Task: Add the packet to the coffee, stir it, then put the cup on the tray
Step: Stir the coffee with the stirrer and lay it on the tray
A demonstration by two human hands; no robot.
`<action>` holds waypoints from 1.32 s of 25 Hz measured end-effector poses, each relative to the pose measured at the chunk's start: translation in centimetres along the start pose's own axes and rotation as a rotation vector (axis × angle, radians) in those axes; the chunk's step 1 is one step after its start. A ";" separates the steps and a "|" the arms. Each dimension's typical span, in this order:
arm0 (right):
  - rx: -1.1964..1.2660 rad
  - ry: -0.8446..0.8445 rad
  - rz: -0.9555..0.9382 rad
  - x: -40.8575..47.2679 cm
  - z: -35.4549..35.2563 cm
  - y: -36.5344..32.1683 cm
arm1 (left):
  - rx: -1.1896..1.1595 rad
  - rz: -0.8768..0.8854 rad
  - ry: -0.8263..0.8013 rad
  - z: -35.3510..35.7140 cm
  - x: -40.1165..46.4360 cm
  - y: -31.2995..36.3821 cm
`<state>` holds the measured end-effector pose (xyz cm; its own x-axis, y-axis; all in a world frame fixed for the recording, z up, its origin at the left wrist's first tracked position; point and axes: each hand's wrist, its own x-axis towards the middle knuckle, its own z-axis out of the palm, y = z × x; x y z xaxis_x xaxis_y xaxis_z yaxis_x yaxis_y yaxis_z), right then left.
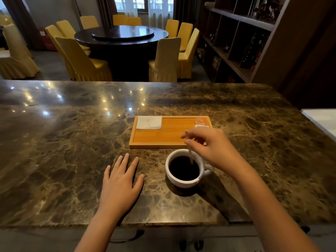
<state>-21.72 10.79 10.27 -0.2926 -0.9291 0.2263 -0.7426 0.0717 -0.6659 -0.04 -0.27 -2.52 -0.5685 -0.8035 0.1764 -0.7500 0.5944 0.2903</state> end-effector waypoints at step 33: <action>0.432 0.269 0.173 -6.5 2.4 1.7 | 0.005 0.011 -0.007 0.0 0.1 -0.1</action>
<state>-19.63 16.11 5.89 -0.5752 -0.7868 0.2238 -0.3712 0.0073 -0.9285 -0.02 -0.37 -2.52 -0.5792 -0.7967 0.1727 -0.7452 0.6033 0.2840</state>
